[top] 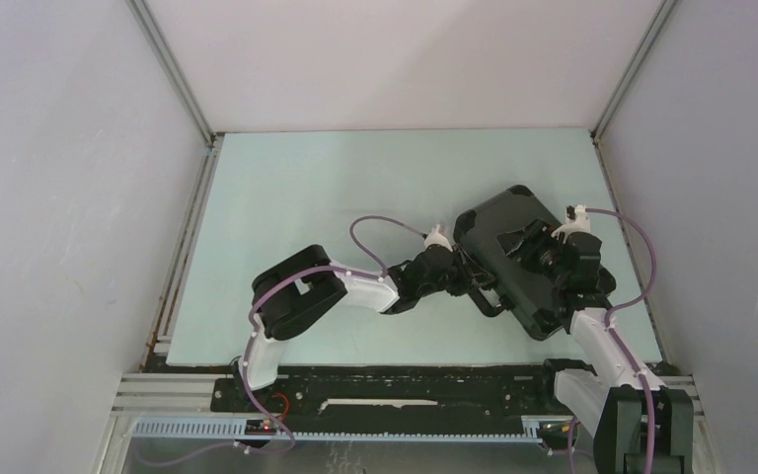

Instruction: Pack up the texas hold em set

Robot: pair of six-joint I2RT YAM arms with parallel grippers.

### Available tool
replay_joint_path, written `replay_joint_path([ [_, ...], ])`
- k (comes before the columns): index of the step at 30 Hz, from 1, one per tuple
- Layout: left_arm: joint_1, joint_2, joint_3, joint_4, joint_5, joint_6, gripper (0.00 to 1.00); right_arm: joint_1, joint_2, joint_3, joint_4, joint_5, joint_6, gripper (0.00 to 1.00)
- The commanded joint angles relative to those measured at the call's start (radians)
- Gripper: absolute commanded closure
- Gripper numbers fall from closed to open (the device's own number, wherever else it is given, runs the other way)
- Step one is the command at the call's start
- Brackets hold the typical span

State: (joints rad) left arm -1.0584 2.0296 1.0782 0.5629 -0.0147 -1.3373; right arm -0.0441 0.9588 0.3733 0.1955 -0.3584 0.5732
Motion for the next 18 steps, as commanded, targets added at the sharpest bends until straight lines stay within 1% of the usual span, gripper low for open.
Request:
replay_joint_path([
  [1,0.011,0.019,0.076,0.011,0.007,0.046,0.70,0.021,0.041,-0.037,-0.205,-0.017,-0.014,0.24],
  [3,0.016,0.027,0.087,0.012,0.031,0.048,0.70,0.022,0.041,-0.037,-0.205,-0.017,-0.014,0.24],
  [13,0.025,0.044,0.137,-0.015,0.041,0.080,0.68,0.022,0.042,-0.037,-0.205,-0.014,-0.014,0.24],
  [18,0.027,0.017,0.149,-0.023,0.050,0.163,0.68,0.022,0.038,-0.037,-0.205,-0.011,-0.013,0.24],
])
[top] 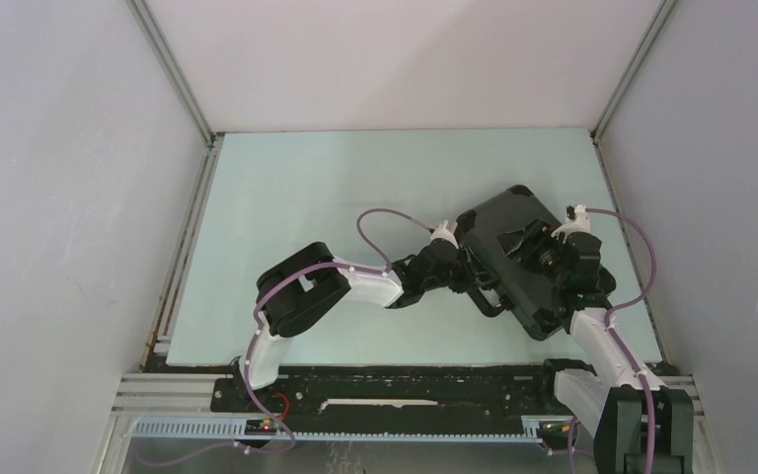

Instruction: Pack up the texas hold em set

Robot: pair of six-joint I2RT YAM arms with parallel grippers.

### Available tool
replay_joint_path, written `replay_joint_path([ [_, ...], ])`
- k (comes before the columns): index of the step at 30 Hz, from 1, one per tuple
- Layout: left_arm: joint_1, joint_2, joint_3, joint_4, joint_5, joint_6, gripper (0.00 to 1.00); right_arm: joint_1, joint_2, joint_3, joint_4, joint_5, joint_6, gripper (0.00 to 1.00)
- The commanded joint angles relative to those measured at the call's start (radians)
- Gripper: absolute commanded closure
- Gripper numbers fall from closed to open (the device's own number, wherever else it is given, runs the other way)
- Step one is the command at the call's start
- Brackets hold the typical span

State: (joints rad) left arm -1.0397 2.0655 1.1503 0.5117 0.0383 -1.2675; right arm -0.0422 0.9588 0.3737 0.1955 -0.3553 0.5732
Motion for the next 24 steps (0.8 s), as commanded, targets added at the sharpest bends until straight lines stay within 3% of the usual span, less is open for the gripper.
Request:
replay_joint_path([
  [1,0.009,-0.023,0.082,0.028,0.001,0.109,0.67,0.020,0.036,-0.037,-0.205,-0.013,-0.015,0.24],
  [13,0.010,-0.039,0.115,0.130,0.076,0.170,0.68,0.020,-0.009,-0.043,-0.213,0.009,-0.012,0.26],
  [24,0.009,-0.066,0.091,0.181,0.051,0.229,0.71,0.005,0.041,-0.031,-0.216,0.001,-0.004,0.36],
])
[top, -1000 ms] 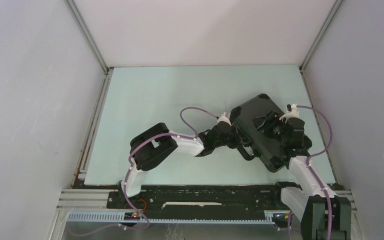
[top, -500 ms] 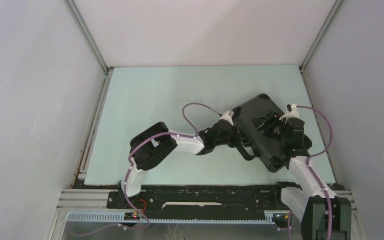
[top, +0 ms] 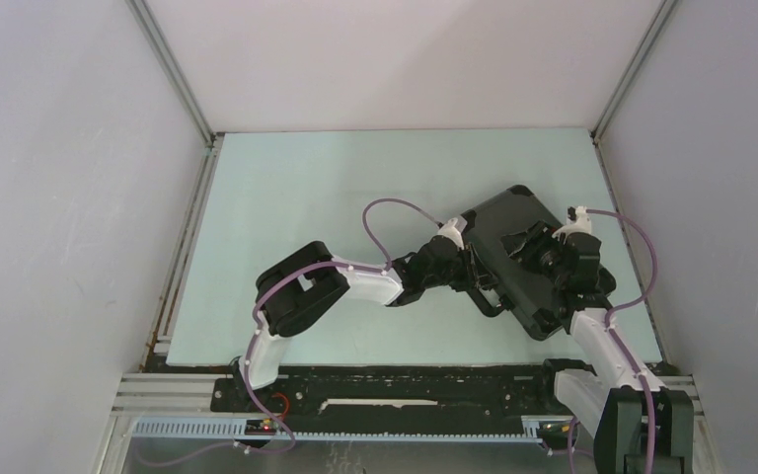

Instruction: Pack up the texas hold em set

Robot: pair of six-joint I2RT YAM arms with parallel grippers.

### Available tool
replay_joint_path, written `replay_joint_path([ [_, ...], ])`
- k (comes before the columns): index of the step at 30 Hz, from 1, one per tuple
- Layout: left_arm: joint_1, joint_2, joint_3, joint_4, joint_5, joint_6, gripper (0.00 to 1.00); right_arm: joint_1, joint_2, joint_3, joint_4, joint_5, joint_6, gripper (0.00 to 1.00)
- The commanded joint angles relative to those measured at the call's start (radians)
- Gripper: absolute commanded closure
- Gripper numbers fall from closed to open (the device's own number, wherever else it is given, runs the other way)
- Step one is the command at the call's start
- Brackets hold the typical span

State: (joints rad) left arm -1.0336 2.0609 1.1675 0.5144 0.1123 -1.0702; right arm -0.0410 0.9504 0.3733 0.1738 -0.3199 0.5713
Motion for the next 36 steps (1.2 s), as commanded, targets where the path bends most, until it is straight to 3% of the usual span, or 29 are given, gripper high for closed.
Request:
replay_joint_path([
  [1,0.006,-0.053,0.073,0.192,-0.020,0.025,0.72,0.002,0.050,-0.031,-0.194,-0.040,-0.001,0.36],
  [12,0.011,-0.081,0.043,0.302,-0.015,0.048,0.77,0.003,0.052,-0.032,-0.192,-0.037,-0.005,0.37],
  [16,0.017,-0.061,0.066,0.319,-0.005,0.035,0.90,0.004,0.054,-0.032,-0.188,-0.041,-0.004,0.37],
  [18,0.023,-0.044,0.061,0.359,0.009,-0.009,0.91,0.004,0.054,-0.032,-0.188,-0.043,-0.007,0.37],
  [22,0.021,-0.133,-0.017,0.309,-0.017,0.025,0.83,0.006,0.054,-0.032,-0.188,-0.042,-0.006,0.37],
  [25,0.020,-0.217,-0.109,0.195,-0.072,0.018,0.66,0.006,0.059,-0.032,-0.184,-0.046,-0.007,0.37],
  [27,0.017,-0.244,-0.148,0.116,-0.084,-0.018,0.63,0.006,0.061,-0.033,-0.183,-0.050,-0.006,0.37],
  [28,0.015,-0.246,-0.151,0.061,-0.084,-0.046,0.68,0.007,0.063,-0.032,-0.183,-0.049,-0.006,0.37],
  [31,-0.007,-0.220,-0.099,-0.110,-0.074,-0.095,0.95,0.009,0.063,-0.031,-0.183,-0.050,-0.006,0.37],
  [32,-0.017,-0.206,-0.069,-0.164,-0.083,-0.102,0.99,0.009,0.062,-0.032,-0.183,-0.049,-0.005,0.37],
  [36,-0.034,-0.138,0.043,-0.336,-0.109,-0.123,1.00,0.011,0.059,-0.033,-0.184,-0.042,-0.005,0.37],
])
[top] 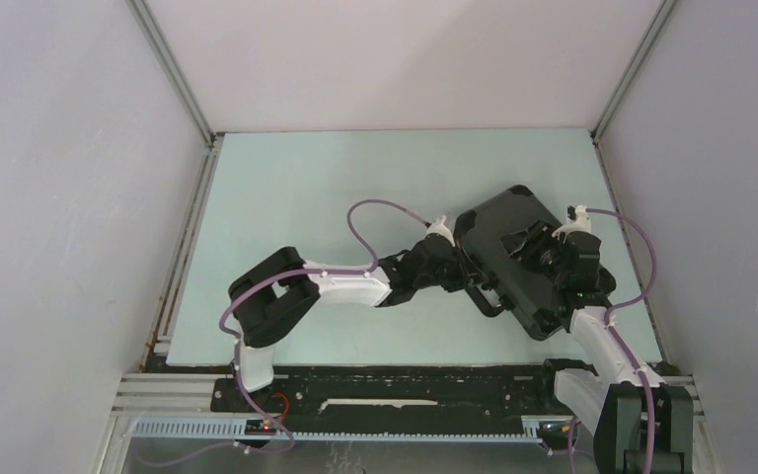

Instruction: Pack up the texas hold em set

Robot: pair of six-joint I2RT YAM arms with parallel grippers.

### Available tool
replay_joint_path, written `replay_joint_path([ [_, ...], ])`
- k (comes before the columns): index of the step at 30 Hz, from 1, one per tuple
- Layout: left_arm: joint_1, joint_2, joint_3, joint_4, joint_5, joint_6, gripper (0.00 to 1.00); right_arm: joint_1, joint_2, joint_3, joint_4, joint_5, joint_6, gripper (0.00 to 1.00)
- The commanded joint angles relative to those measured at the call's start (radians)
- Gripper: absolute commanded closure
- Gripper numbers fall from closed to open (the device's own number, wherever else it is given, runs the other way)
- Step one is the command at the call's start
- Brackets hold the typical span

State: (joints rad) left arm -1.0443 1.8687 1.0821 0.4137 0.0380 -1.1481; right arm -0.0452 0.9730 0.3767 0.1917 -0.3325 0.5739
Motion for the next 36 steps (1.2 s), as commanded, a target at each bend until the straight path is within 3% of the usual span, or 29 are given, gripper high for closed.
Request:
replay_joint_path([
  [1,-0.023,0.078,0.155,-0.270,-0.035,-0.055,1.00,0.016,0.035,-0.035,-0.203,-0.028,-0.008,0.37],
  [11,-0.022,0.212,0.385,-0.601,-0.114,-0.171,1.00,0.017,0.032,-0.036,-0.203,-0.026,-0.010,0.37],
  [36,0.009,0.401,0.629,-0.797,-0.017,-0.259,1.00,0.017,0.031,-0.036,-0.202,-0.033,-0.013,0.37],
])
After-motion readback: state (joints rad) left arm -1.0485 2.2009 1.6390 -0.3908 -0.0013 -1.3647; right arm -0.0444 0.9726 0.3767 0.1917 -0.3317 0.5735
